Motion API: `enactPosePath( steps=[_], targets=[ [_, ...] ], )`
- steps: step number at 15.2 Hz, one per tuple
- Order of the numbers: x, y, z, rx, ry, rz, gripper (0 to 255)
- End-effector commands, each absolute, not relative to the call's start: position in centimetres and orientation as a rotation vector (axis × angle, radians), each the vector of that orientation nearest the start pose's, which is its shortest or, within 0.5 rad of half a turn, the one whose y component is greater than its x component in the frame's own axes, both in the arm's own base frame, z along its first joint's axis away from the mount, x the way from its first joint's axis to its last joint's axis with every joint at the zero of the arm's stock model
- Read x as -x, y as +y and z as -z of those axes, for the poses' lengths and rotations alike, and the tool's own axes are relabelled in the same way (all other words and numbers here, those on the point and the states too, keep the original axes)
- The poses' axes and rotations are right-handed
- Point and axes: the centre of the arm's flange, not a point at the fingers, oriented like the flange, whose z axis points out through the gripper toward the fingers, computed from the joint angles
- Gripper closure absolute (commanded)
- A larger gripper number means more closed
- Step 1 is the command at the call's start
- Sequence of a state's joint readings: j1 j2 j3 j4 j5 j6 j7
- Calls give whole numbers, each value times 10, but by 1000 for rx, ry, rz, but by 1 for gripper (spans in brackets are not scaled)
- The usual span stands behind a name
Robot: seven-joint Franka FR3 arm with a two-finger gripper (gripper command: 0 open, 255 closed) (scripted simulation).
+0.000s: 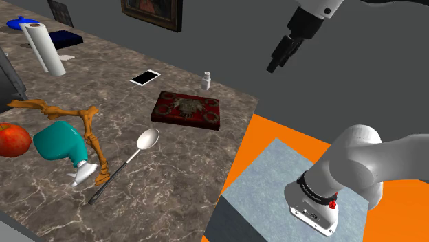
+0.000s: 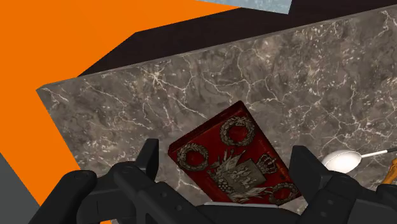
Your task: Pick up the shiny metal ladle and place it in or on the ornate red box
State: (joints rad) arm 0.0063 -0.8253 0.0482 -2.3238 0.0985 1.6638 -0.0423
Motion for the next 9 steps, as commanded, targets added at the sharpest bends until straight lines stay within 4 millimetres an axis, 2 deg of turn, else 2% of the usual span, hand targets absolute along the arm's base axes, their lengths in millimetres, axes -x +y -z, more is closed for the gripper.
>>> enactPosePath(
  steps=[1,9],
  targets=[
    [-304,32,-627,3066,-128,253,0],
    [-304,139,-587,3109,260,183,0]
  ],
)
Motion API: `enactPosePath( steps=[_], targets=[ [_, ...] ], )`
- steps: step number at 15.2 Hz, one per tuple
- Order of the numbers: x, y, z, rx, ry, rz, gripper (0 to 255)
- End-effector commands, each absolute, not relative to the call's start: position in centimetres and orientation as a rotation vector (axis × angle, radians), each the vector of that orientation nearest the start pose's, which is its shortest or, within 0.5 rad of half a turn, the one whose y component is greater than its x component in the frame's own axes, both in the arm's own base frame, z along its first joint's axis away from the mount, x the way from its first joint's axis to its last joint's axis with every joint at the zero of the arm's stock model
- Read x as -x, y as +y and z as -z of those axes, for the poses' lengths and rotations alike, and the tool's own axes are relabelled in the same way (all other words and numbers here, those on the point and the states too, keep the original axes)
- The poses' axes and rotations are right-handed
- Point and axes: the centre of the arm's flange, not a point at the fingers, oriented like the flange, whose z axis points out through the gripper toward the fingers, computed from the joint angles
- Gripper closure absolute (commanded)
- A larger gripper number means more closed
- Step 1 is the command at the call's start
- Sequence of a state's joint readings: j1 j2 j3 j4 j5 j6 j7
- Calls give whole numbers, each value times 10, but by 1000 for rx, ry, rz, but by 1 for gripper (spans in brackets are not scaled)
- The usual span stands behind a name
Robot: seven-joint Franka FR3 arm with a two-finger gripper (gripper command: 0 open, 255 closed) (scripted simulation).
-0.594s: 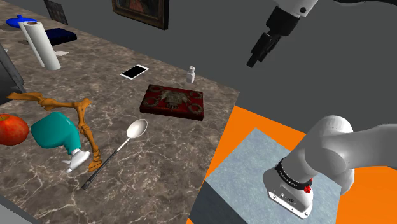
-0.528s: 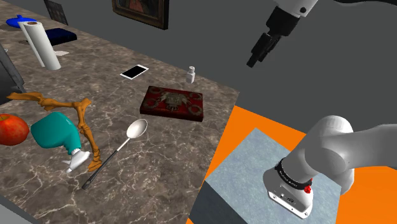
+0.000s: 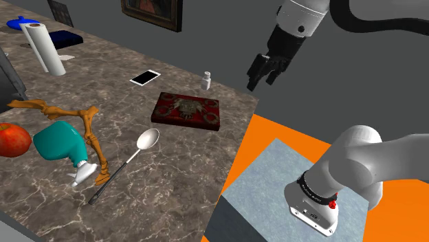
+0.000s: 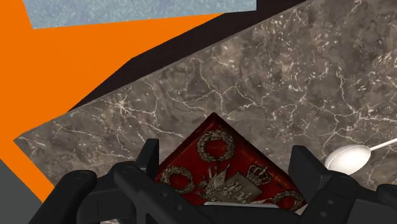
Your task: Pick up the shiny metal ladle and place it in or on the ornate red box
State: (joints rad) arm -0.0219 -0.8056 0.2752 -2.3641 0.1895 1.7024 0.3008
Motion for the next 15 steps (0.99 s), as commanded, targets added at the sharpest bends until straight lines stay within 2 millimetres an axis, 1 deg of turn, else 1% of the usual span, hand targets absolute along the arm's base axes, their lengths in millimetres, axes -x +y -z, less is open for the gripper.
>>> enactPosePath(
  steps=[1,4,8,15],
  targets=[
    [-306,152,-582,3111,310,173,0],
    [-313,191,-566,3112,458,145,0],
    [-328,241,-544,3101,656,107,0],
    [-368,323,-503,3051,1002,37,0]
  ],
)
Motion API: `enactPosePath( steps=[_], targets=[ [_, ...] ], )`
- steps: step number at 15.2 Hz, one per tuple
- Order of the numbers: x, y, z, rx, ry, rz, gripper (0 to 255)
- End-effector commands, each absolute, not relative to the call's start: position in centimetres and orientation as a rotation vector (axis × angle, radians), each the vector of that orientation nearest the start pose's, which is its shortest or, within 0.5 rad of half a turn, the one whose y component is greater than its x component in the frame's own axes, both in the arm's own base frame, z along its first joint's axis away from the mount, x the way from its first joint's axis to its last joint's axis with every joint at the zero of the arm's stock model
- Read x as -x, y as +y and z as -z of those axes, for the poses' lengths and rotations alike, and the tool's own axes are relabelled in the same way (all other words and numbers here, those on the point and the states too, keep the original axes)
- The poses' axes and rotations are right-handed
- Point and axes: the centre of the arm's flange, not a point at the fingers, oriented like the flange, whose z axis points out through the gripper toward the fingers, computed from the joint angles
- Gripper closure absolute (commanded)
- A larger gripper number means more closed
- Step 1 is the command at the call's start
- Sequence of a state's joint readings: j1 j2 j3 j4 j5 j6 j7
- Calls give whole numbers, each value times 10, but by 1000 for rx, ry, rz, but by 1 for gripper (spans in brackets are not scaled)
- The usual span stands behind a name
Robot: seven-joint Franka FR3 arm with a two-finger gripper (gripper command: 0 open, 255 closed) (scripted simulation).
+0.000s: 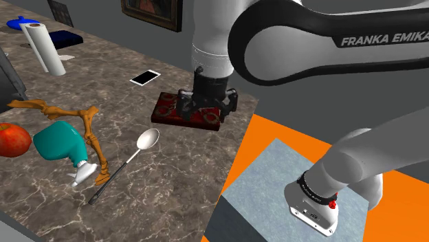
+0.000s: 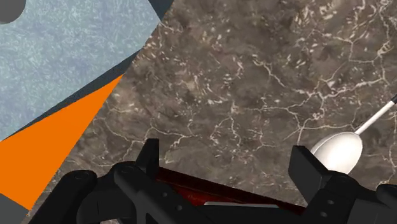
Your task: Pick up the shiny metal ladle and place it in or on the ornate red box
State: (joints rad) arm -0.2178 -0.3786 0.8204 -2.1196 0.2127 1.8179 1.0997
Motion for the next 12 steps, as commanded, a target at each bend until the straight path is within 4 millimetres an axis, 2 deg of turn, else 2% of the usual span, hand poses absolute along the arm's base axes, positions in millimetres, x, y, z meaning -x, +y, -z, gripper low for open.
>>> enactPosePath(
  steps=[1,7,12],
  targets=[
    [-375,333,-496,3041,1052,27,0],
    [-422,393,-457,2960,1345,-35,0],
    [-468,434,-422,2869,1585,-87,0]
  ],
)
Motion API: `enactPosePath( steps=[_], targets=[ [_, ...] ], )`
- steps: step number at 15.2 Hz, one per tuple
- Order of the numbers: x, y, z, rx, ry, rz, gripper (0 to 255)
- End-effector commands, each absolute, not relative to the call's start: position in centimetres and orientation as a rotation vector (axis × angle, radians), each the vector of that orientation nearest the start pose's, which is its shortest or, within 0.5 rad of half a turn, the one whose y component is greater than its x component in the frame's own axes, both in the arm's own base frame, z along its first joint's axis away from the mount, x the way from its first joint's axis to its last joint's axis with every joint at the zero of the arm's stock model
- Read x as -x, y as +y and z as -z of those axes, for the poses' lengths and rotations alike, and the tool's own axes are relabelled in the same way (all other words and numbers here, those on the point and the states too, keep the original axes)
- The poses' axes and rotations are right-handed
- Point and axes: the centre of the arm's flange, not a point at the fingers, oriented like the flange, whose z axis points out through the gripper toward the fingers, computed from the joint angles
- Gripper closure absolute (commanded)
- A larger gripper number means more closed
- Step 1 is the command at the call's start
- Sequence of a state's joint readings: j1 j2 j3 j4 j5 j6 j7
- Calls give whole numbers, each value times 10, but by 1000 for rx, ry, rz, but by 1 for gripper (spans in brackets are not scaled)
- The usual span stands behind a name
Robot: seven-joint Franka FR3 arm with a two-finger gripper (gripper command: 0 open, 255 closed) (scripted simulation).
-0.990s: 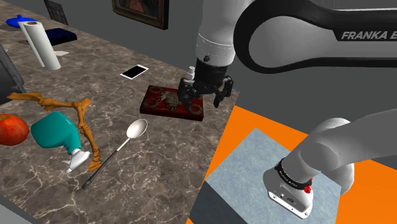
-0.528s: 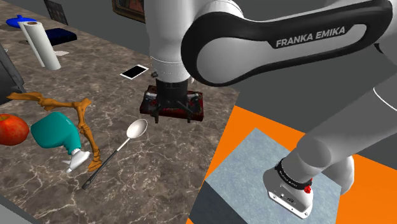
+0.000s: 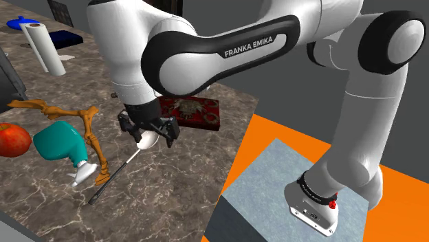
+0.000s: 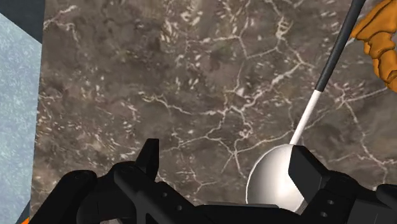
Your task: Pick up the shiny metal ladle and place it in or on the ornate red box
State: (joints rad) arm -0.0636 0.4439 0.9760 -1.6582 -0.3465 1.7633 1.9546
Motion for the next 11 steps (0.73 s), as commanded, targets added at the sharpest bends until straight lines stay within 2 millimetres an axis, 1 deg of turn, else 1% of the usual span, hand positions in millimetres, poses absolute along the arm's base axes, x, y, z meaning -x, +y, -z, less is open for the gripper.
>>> enactPosePath(
  steps=[1,6,7,11],
  targets=[
    [-478,441,-415,2849,1632,-98,0],
    [-529,473,-377,2732,1864,-151,0],
    [-535,476,-372,2717,1891,-157,0],
    [-532,474,-351,2717,1891,-157,0]
  ],
)
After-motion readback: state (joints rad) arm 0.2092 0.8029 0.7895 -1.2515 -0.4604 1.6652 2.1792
